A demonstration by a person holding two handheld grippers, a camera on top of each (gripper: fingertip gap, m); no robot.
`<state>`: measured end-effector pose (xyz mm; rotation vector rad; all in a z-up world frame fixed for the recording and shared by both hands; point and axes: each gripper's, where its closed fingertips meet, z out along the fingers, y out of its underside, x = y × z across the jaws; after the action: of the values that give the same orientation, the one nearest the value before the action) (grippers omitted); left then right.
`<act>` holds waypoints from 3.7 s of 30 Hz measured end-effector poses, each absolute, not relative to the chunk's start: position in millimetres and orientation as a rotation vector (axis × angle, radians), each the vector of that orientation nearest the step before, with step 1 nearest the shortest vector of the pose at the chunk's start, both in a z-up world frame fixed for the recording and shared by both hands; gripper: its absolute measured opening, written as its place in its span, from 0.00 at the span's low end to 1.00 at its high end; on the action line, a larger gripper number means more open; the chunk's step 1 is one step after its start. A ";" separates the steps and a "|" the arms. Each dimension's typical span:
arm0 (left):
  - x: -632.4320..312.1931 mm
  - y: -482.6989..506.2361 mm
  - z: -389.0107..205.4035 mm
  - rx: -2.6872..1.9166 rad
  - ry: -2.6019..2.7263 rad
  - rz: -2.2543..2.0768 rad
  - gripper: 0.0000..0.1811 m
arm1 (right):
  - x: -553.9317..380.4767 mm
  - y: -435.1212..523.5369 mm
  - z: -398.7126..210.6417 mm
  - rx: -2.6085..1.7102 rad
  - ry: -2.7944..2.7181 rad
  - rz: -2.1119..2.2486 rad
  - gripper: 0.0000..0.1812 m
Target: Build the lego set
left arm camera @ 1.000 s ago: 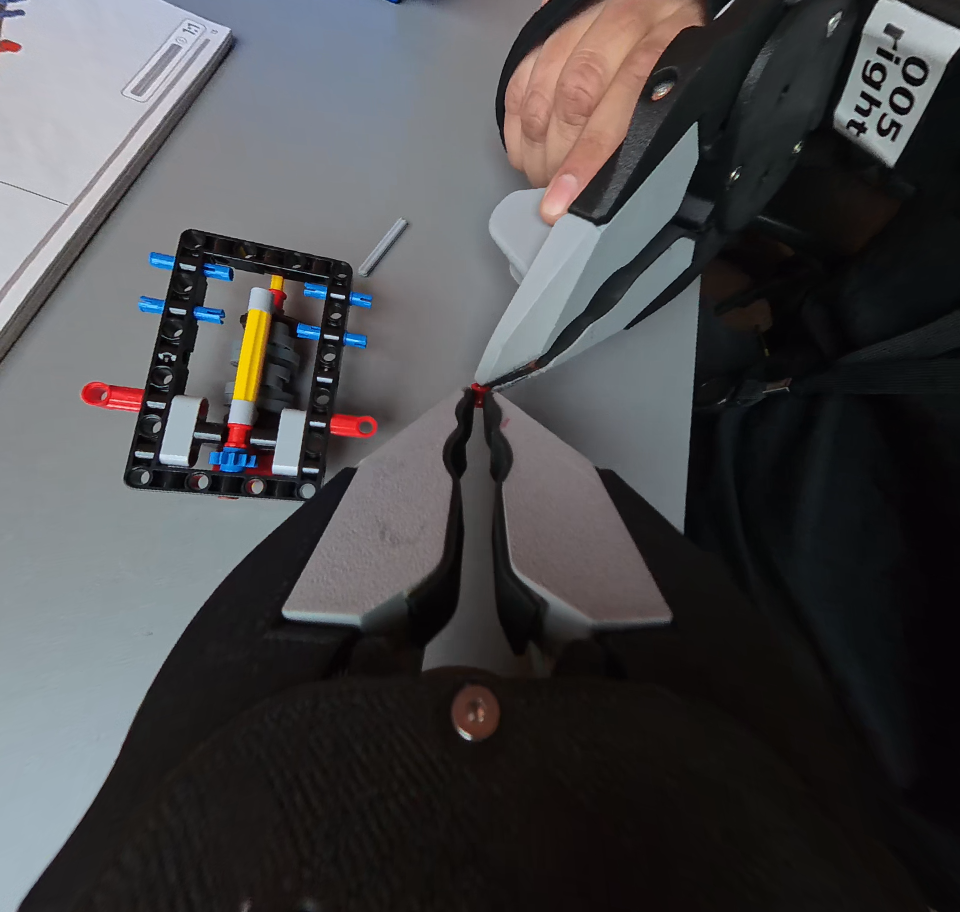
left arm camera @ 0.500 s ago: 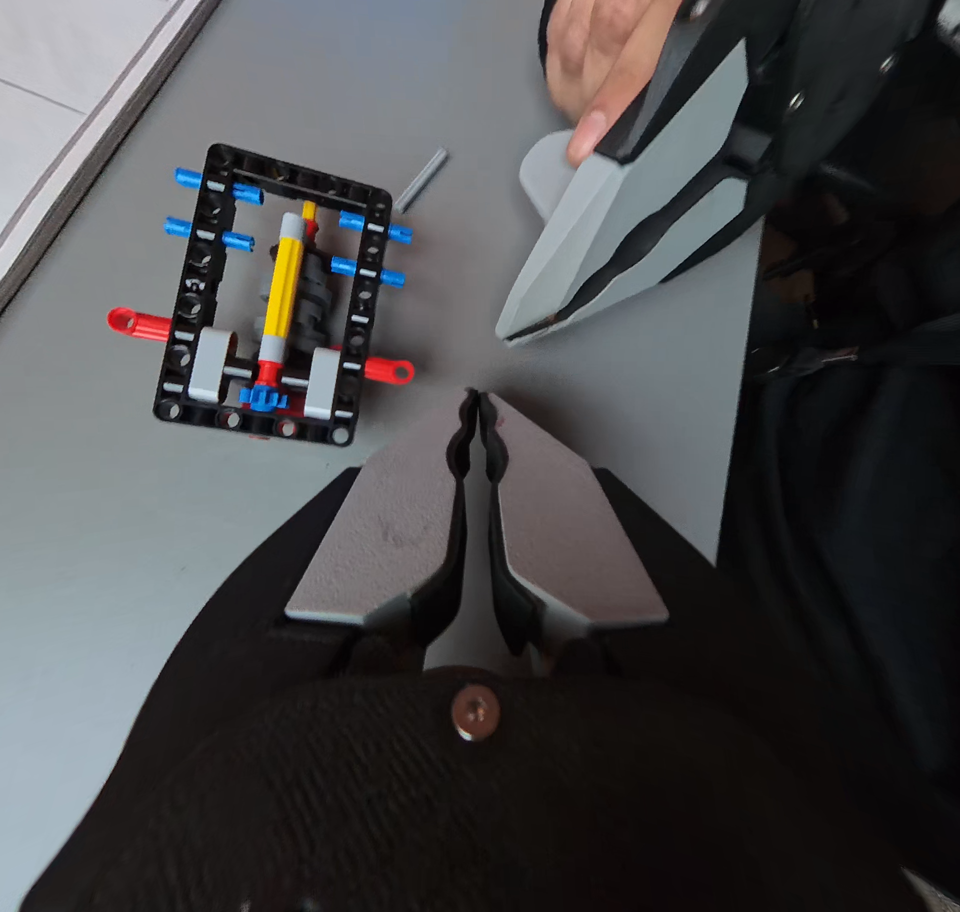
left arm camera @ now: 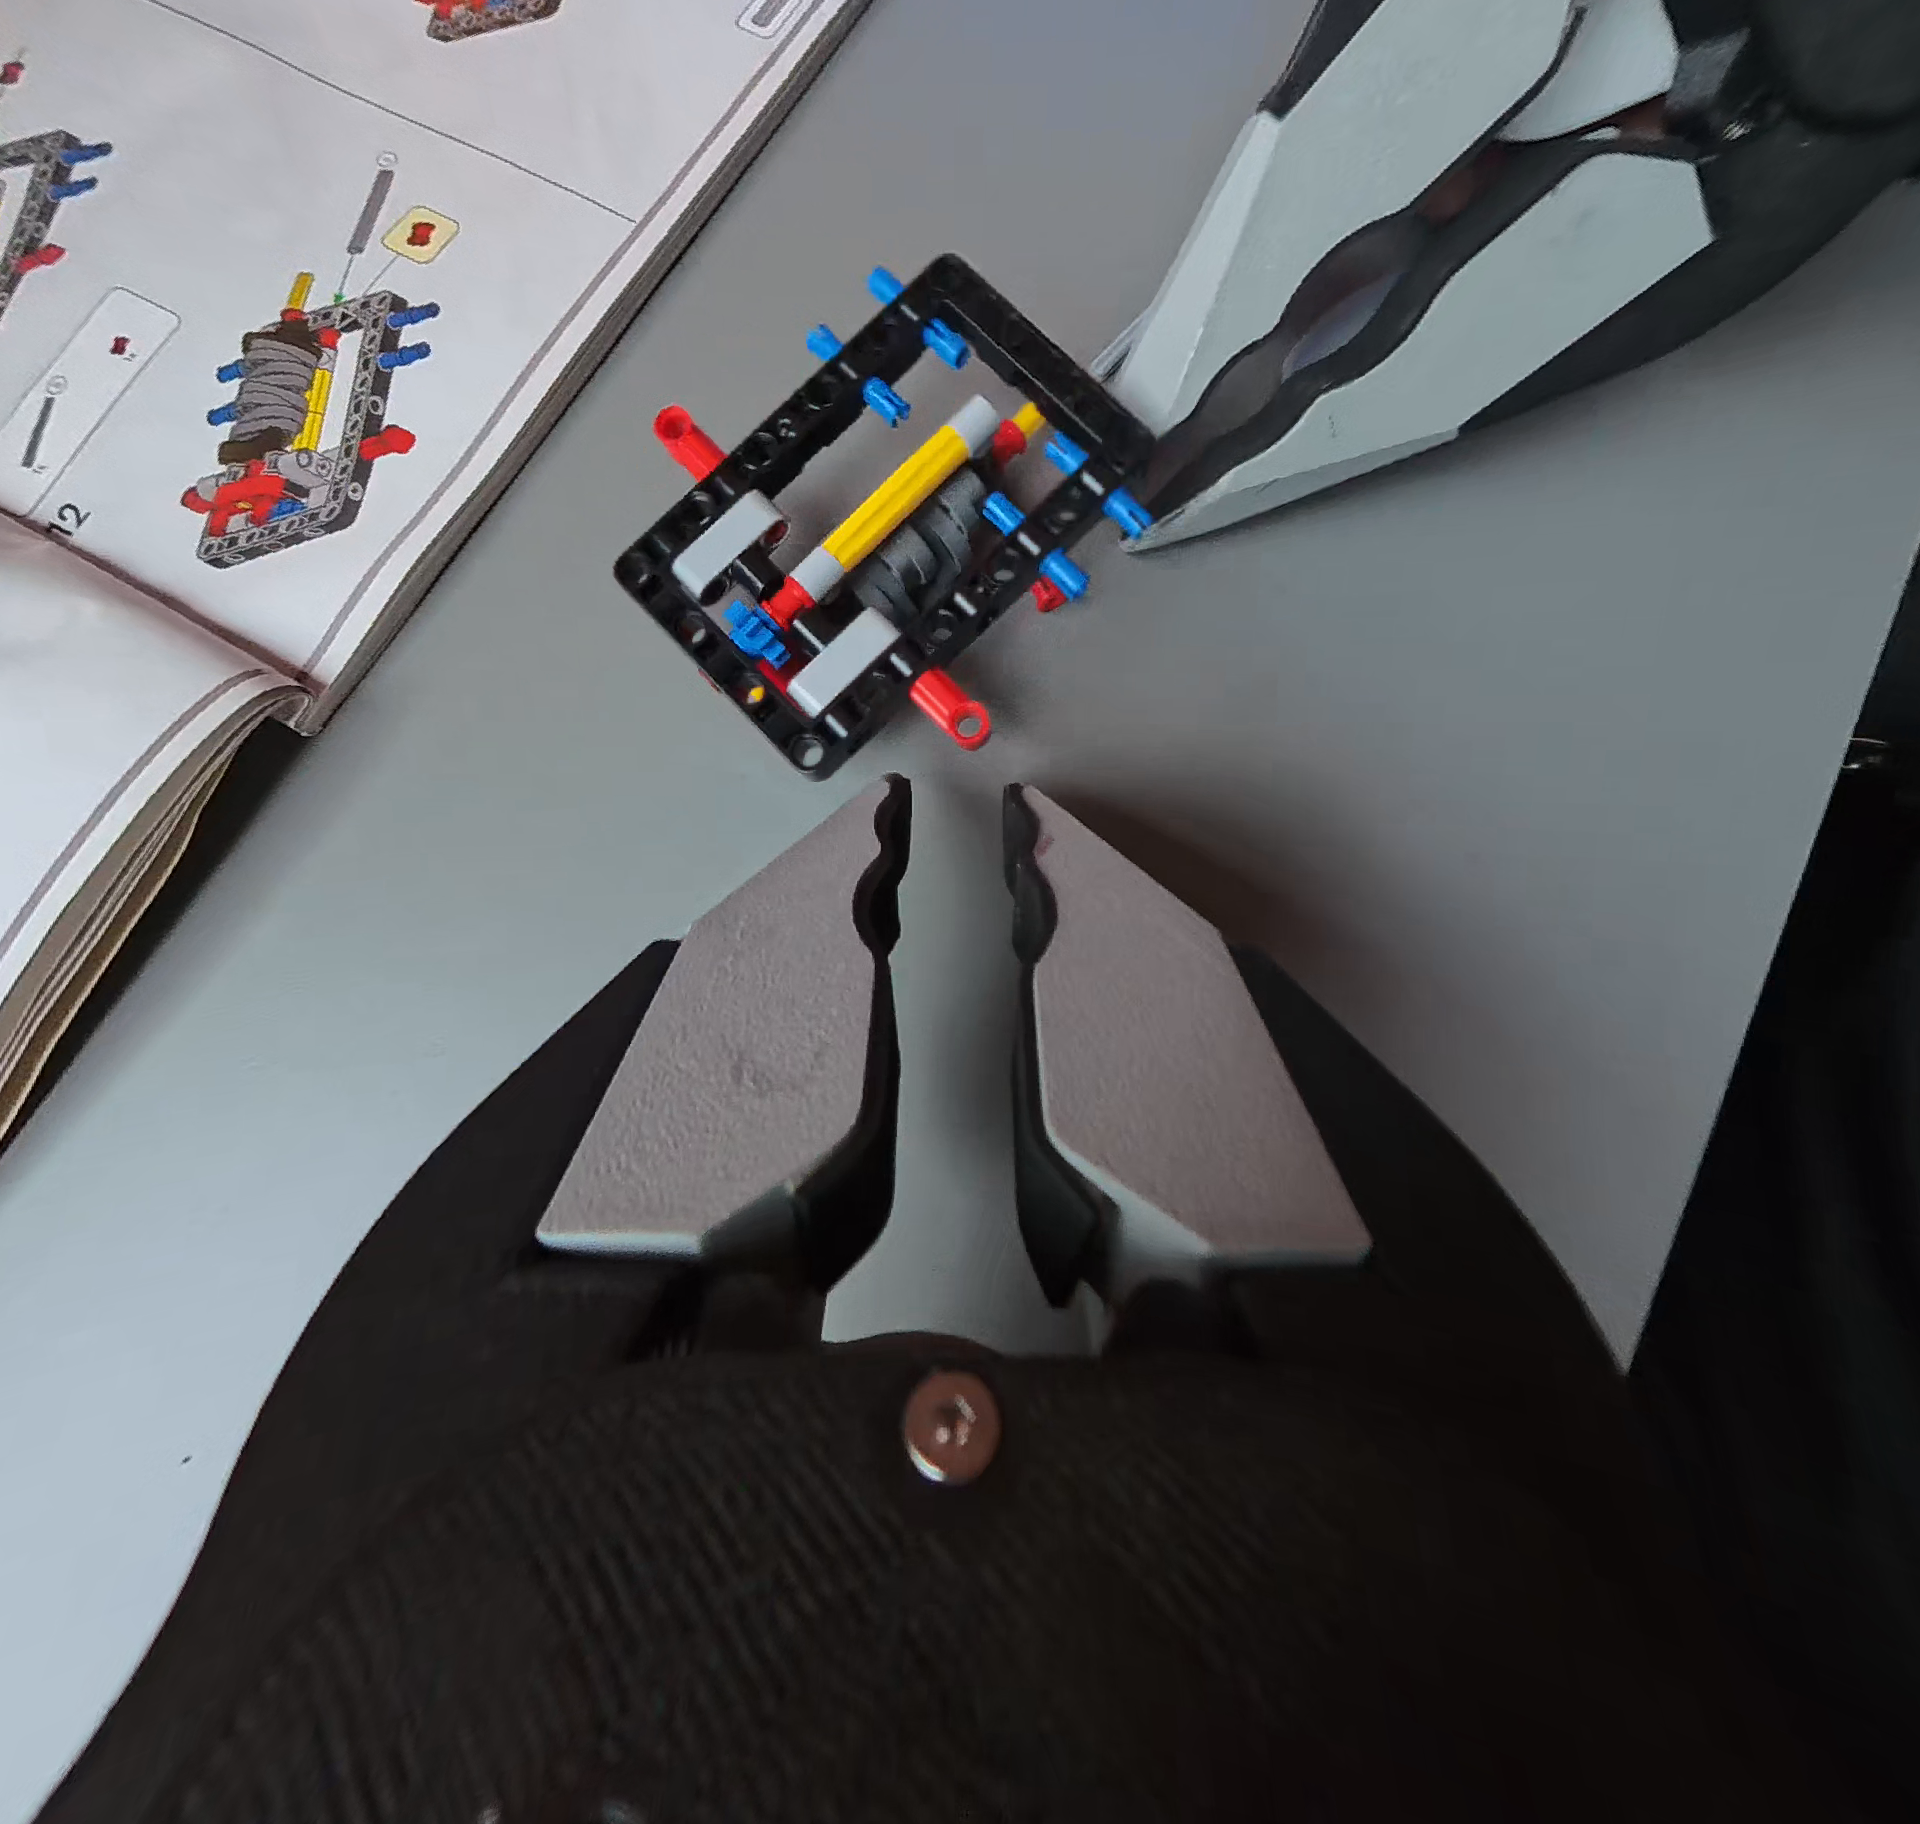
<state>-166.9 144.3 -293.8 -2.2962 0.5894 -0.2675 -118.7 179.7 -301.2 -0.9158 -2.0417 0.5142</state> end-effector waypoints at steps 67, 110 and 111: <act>-92.0 159.3 -230.3 -2.000 0.411 -0.963 0.06 | -105.3 156.2 -227.9 -0.491 -1.726 0.344 0.02; -87.5 156.2 -223.0 -1.636 0.953 -0.173 0.02 | -98.1 150.0 -225.5 -1.465 -1.720 1.934 0.00; -86.6 155.4 -221.5 -1.625 0.955 -0.177 0.02 | -97.4 149.1 -224.1 -1.473 -1.710 1.975 0.00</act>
<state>-86.6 155.4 -221.5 -1.6251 0.9547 -0.1775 -97.4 149.1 -224.1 -1.4733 -1.7101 1.9753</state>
